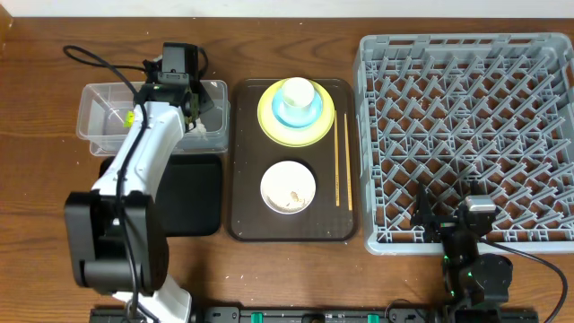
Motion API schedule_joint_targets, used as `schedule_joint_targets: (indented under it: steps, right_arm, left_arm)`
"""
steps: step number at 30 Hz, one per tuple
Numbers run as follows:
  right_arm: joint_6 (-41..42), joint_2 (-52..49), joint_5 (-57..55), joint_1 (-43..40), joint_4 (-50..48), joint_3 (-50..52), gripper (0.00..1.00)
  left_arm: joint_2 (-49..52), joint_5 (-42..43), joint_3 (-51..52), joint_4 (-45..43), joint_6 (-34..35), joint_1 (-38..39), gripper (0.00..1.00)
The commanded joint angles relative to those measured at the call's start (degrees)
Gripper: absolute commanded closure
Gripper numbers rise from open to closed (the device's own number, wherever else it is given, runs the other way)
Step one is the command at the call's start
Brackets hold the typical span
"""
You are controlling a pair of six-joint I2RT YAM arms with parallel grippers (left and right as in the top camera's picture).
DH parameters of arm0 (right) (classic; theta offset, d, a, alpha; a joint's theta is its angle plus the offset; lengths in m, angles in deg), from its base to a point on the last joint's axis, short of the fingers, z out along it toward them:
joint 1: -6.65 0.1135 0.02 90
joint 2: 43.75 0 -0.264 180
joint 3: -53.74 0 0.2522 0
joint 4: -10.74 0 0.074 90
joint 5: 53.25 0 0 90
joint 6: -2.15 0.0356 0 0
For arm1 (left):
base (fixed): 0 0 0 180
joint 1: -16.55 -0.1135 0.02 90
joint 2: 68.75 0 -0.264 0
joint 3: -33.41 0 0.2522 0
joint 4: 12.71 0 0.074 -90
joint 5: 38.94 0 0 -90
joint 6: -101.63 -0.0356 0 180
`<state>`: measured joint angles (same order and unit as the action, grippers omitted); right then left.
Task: Sort waste into correct bins and load items into the dishwasher rack
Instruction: 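Carry tissue to the clear plastic bin and release it, then reach left gripper to the rim of the white rice bowl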
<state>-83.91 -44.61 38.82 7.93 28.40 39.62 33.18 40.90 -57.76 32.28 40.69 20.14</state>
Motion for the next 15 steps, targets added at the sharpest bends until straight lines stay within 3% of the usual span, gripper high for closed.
schedule_joint_targets:
  steps: [1, 4, 8, 15]
  right_arm:
    - [0.72, 0.07, -0.11, -0.5, 0.26, 0.04, 0.01]
    - [0.72, 0.07, -0.13, -0.5, 0.26, 0.04, 0.01]
    - [0.72, 0.07, -0.11, -0.5, 0.26, 0.04, 0.01]
    - [0.72, 0.07, -0.13, -0.5, 0.26, 0.04, 0.01]
  left_arm:
    - [-7.56, 4.37, -2.01, 3.78, -0.31, 1.62, 0.42]
    - [-12.09, 9.75, -2.01, 10.36, -0.31, 3.52, 0.46]
    - [-15.65, 14.53, -2.01, 20.37, -0.33, 7.3, 0.6]
    - [-15.82, 14.67, 0.5, 29.16, -0.37, 17.51, 0.64]
